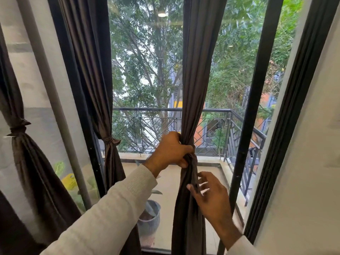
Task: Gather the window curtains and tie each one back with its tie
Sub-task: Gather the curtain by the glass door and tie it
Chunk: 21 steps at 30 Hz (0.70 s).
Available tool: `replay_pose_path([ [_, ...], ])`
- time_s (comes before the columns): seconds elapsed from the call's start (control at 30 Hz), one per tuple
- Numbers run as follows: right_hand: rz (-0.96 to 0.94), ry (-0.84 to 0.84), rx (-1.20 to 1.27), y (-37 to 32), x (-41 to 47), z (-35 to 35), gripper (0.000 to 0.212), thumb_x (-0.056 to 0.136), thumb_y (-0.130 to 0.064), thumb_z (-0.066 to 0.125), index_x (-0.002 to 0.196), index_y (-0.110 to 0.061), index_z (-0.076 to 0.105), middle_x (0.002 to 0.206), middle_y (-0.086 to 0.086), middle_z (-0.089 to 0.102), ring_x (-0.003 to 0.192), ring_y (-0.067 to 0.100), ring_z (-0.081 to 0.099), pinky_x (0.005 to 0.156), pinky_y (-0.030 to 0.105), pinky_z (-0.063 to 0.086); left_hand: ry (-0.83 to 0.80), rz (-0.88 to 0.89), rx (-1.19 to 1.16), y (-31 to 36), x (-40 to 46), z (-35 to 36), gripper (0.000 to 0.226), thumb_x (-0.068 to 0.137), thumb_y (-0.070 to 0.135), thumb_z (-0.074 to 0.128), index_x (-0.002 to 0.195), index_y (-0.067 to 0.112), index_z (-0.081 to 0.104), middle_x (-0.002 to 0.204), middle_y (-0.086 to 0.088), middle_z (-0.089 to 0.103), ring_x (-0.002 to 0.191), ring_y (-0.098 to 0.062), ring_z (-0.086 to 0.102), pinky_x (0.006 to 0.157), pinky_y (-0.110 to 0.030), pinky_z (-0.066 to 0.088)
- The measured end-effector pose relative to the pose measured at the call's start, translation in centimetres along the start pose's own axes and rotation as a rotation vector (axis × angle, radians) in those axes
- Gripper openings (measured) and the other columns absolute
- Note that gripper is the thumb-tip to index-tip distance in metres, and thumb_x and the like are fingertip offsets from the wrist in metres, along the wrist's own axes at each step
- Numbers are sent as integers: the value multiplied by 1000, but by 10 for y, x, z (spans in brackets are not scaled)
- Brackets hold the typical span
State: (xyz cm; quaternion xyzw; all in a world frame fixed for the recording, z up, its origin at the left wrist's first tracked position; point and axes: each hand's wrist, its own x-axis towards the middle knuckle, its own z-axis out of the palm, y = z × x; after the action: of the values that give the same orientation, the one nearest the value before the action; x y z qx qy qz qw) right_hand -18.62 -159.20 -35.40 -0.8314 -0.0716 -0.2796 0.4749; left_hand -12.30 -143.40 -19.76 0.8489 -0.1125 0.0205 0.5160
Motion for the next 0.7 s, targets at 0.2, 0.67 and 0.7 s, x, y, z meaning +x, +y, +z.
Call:
replay_pose_path([
  [0.2,64,190,115,0,24,-31,13,97,-25,76,87,-32,72,79,-12,74,74,11,71,73,48,63,3,20,-38,-8,-1,-17,10,92,-2,74,94,8,70,76,-14,79,57,-35,72,45,-34,60],
  [0.67,-323,246,307,-53,21,-29,9,100,-12,72,108,-13,77,98,-4,76,90,21,74,80,34,61,-125,29,-126,2,-10,-10,9,96,0,74,93,6,68,76,-20,78,49,-27,69,43,-29,57],
  [0.7,-370,183,303,-52,19,-31,12,101,-9,71,111,-12,77,104,-4,77,97,21,74,85,33,61,-122,28,-132,2,-10,-10,9,96,0,74,93,6,68,79,-22,78,49,-28,69,43,-29,58],
])
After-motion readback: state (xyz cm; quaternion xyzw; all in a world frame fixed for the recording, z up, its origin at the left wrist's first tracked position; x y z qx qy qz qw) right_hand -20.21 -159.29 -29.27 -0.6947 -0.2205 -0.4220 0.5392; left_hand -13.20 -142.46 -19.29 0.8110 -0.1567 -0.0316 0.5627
